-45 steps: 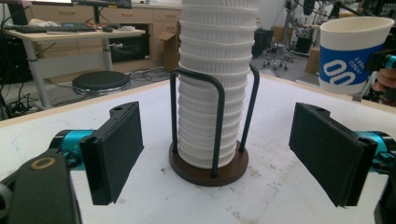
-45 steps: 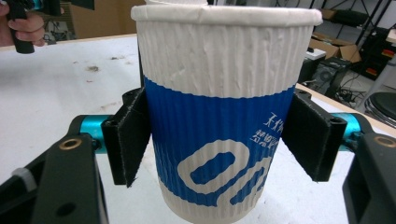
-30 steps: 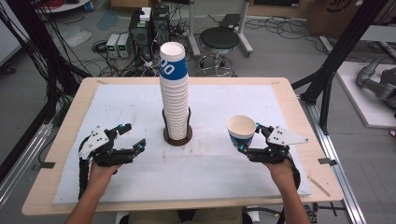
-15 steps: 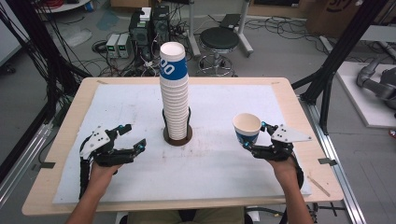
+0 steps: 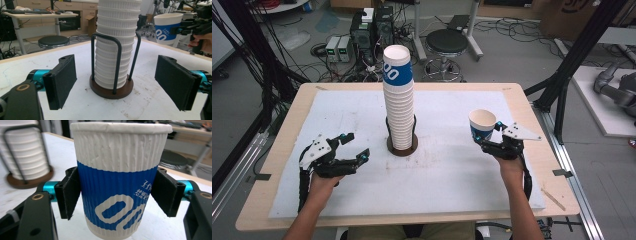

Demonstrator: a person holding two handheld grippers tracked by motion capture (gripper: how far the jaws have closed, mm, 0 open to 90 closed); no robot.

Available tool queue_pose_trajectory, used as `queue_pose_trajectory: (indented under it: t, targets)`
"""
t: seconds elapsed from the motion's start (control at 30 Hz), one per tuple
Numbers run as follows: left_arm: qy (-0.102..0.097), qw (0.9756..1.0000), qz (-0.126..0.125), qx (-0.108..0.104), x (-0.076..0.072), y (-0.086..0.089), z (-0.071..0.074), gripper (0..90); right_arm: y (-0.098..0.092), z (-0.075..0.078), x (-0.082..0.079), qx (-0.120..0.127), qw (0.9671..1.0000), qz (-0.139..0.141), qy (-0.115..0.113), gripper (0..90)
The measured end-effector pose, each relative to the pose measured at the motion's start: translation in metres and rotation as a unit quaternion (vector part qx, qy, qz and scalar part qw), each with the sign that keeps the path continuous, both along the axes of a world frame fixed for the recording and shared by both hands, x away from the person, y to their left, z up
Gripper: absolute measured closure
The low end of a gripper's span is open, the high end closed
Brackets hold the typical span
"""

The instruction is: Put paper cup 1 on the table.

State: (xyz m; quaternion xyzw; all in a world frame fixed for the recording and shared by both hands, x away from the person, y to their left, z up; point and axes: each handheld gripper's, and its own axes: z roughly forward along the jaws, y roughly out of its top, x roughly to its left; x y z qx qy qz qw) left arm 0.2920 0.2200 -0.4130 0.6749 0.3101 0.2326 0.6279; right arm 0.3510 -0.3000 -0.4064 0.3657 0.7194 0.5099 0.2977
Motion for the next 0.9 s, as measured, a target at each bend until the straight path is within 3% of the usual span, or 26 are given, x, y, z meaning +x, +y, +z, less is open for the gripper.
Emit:
queue_pose_trajectory:
  t: [0.17,0.3,0.5,0.8,0.9]
  targets:
    - [0.002,1.0000,-0.003,0.001,0.000,0.000,-0.001,17.4,-0.004,-0.008,0.012,0.014,0.9991,-0.033,0.022,28.5]
    - [0.003,1.0000,-0.004,0.000,0.000,-0.002,-0.001,17.4,-0.004,-0.015,0.019,0.012,0.9981,-0.050,0.035,28.5]
    - [0.003,1.0000,-0.005,0.002,0.000,-0.002,-0.002,17.4,-0.001,-0.022,0.025,0.012,0.9966,-0.058,0.058,28.5]
    - [0.005,1.0000,-0.004,0.002,0.000,-0.001,-0.002,17.4,0.002,-0.029,0.028,0.003,0.9955,-0.060,0.072,28.6]
    - [0.005,1.0000,-0.004,0.003,0.000,-0.001,-0.003,17.4,0.002,-0.031,0.029,-0.016,0.9948,-0.059,0.082,28.6]
